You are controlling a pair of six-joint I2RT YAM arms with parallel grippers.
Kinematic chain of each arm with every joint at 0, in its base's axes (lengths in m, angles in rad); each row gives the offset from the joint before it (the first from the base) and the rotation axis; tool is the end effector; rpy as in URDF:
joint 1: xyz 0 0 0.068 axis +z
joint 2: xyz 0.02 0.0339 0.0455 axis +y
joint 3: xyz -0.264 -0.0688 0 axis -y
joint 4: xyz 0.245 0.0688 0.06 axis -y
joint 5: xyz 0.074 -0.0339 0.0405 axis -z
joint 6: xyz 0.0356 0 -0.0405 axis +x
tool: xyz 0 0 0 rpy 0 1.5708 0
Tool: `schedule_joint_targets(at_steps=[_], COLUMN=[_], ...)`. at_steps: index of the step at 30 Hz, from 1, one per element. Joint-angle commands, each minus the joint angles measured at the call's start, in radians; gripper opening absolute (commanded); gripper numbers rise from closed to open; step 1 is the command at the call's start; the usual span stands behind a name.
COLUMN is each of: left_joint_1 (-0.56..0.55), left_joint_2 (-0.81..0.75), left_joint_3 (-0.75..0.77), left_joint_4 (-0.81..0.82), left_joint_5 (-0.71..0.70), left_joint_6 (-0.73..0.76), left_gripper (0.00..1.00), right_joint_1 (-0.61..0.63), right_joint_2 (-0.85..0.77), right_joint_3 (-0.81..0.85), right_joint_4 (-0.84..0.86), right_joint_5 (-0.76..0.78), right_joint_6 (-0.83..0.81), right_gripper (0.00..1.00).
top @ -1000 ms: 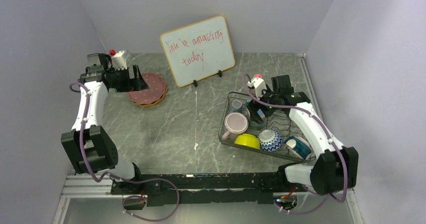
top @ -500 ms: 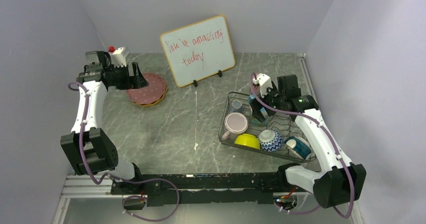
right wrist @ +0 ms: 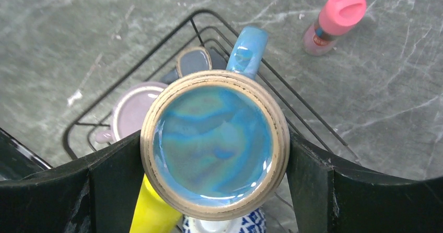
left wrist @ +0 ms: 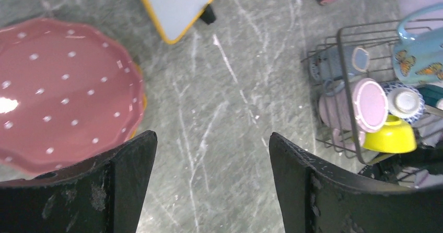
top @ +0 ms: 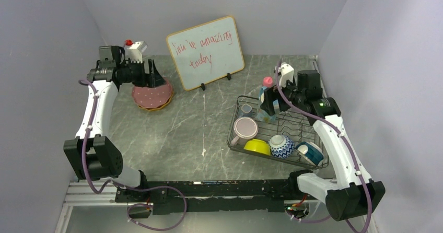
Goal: Unload the mixed dishes from the dish rack
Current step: Pick up the cup from the dish rack.
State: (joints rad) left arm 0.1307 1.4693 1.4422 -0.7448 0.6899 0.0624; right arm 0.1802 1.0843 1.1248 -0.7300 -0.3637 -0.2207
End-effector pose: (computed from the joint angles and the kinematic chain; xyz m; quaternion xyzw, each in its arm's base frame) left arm 0.3128 0.0183 0.3587 0.1018 0.8710 -0.2748 0.3943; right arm 0.2158 0.0522 0.3485 -0.2527 0.8564 0.1550 0.4227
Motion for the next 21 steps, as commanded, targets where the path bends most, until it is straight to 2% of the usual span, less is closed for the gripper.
schedule_joint_targets(at_steps=[1,11,21], left_joint_1=[-0.051,-0.217,-0.404], left_joint_2=[0.028,0.136,0.151], left_joint_3=[0.063,0.168,0.103], left_joint_4=[0.022,0.057,0.338], left_joint_5=[0.116,0.274,0.370], left_joint_6=[-0.026,-0.137,-0.239], left_gripper=[0.83,0.79,0.84], right_joint_1=[-0.029,-0.100,-0.138], right_joint_2=[-0.035,0.018,0.130], right_joint_3=[0.105,0.088,0.002], right_joint_4=[0.178,0.371,0.684], right_joint_5=[-0.106,-0.375,-0.575], right_joint_6=[0.173,0.592,1.006], right_gripper=[0.00,0.00,0.00])
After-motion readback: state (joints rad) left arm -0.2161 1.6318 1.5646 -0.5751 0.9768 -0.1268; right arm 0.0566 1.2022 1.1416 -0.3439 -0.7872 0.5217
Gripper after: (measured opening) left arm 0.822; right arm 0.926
